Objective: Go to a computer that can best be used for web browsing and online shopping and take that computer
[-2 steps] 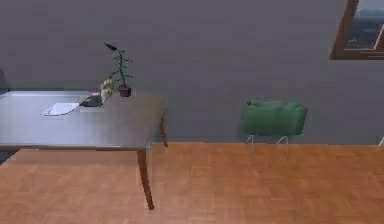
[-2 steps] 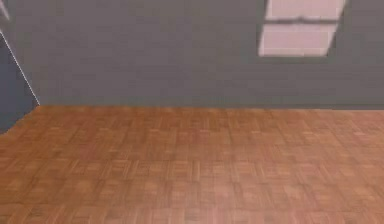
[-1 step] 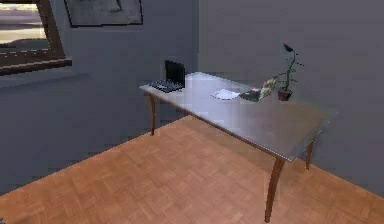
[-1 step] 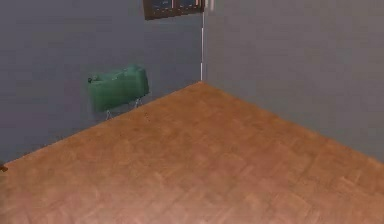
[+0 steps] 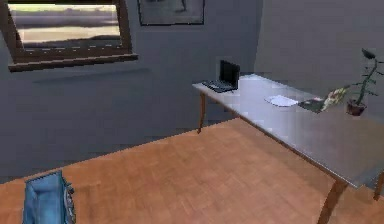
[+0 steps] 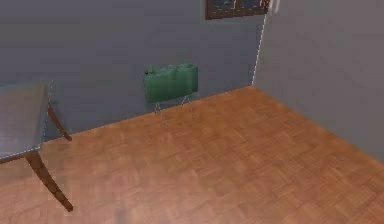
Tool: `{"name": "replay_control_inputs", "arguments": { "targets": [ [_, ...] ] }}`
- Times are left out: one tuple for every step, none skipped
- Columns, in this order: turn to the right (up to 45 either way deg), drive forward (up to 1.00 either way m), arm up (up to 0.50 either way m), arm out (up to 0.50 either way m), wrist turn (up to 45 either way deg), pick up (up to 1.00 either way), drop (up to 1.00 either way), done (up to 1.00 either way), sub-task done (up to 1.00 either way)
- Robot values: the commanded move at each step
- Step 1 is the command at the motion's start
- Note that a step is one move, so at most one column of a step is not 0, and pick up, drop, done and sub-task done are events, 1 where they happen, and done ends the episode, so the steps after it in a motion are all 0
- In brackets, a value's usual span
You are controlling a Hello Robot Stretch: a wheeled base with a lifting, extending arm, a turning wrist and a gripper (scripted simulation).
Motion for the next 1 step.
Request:
{"name": "replay_control_inputs", "arguments": {
  "targets": [
    [0.0, 0.3, 0.0, 0.0, 0.0, 0.0, 0.0, 0.0, 0.0]
  ]
}}
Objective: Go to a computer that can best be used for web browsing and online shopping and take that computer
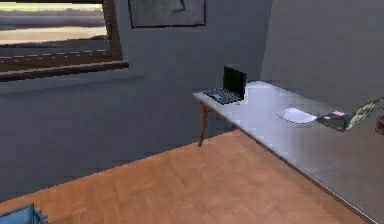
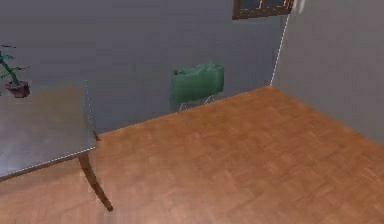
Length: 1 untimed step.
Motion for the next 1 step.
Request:
{"name": "replay_control_inputs", "arguments": {
  "targets": [
    [6.0, 0.0, 0.0, 0.0, 0.0, 0.0, 0.0, 0.0, 0.0]
  ]
}}
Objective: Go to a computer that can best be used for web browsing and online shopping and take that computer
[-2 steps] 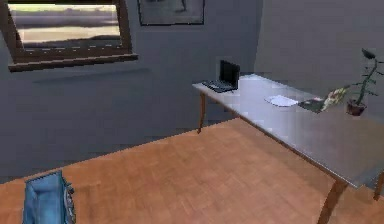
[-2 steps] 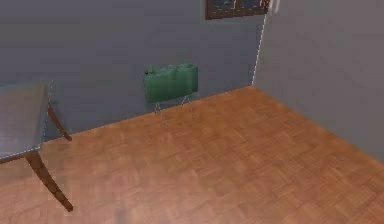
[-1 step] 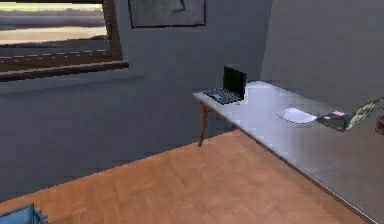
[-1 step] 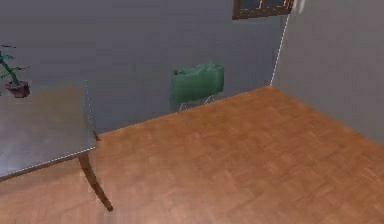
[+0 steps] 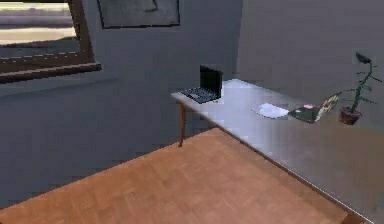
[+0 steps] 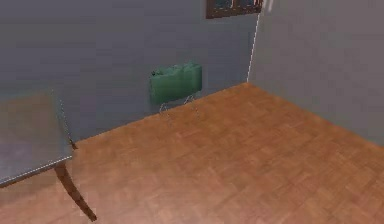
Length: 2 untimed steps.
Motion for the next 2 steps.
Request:
{"name": "replay_control_inputs", "arguments": {
  "targets": [
    [0.0, 0.75, 0.0, 0.0, 0.0, 0.0, 0.0, 0.0, 0.0],
    [-45.0, 0.0, 0.0, 0.0, 0.0, 0.0, 0.0, 0.0, 0.0]
  ]
}}
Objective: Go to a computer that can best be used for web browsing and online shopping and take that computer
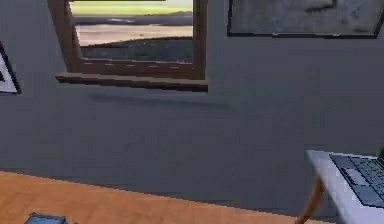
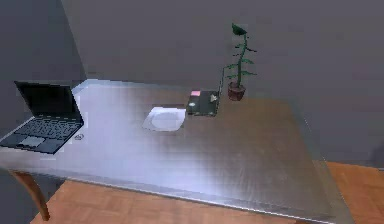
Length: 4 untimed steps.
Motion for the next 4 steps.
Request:
{"name": "replay_control_inputs", "arguments": {
  "targets": [
    [-36.0, 0.0, 0.0, 0.0, 0.0, 0.0, 0.0, 0.0, 0.0],
    [45.0, 0.0, 0.0, 0.0, 0.0, 0.0, 0.0, 0.0, 0.0],
    [6.0, 0.0, 0.0, 0.0, 0.0, 0.0, 0.0, 0.0, 0.0],
    [0.0, 0.7, 0.0, 0.0, 0.0, 0.0, 0.0, 0.0, 0.0]
  ]
}}
